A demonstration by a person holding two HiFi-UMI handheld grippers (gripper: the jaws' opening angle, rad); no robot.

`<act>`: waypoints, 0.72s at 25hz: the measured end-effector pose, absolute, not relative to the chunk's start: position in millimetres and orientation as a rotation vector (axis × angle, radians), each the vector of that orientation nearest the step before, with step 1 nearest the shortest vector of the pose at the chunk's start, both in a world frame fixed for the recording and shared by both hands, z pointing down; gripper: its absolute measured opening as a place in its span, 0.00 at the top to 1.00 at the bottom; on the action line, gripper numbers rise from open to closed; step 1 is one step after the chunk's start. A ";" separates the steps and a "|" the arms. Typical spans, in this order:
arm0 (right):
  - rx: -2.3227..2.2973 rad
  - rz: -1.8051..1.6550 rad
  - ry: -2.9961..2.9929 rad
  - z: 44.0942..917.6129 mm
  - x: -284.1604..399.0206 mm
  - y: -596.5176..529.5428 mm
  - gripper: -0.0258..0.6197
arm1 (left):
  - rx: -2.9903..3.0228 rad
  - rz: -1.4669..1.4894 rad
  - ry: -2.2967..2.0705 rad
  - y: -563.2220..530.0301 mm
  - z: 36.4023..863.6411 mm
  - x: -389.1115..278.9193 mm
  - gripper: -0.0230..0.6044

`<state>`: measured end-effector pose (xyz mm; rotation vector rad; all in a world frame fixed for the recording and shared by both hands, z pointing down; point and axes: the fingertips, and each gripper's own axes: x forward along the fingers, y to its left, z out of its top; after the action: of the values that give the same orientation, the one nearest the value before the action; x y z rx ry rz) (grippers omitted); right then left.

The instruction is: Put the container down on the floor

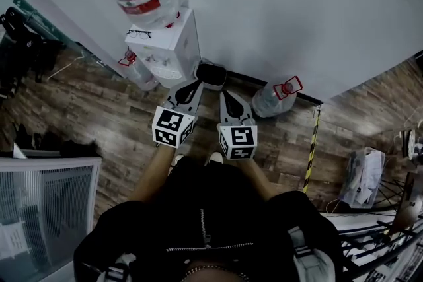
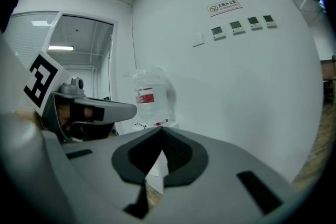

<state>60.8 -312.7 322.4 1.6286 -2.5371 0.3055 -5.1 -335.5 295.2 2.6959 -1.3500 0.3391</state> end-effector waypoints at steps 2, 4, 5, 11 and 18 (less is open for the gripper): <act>1.632 0.307 -2.549 317.8 60.1 -310.4 0.94 | 2.691 0.333 -1.365 -332.8 294.8 -9.1 0.94; 1.624 0.305 -2.561 315.3 57.1 -309.4 0.94 | 2.684 0.331 -1.373 -330.6 295.4 -13.3 0.94; 1.616 0.302 -2.565 314.8 55.9 -309.2 0.94 | 2.679 0.327 -1.374 -329.3 296.2 -14.7 0.94; 1.604 0.279 -2.562 310.0 61.1 -314.3 0.95 | 2.664 0.314 -1.350 -326.0 304.5 -9.2 0.94; 1.608 0.291 -2.550 313.4 67.4 -318.2 0.95 | 2.665 0.318 -1.330 -324.5 308.5 -4.6 0.94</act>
<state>67.4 -318.2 313.4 1.6078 -2.5499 0.2907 -4.6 -324.5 308.5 2.6646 -1.3304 0.3179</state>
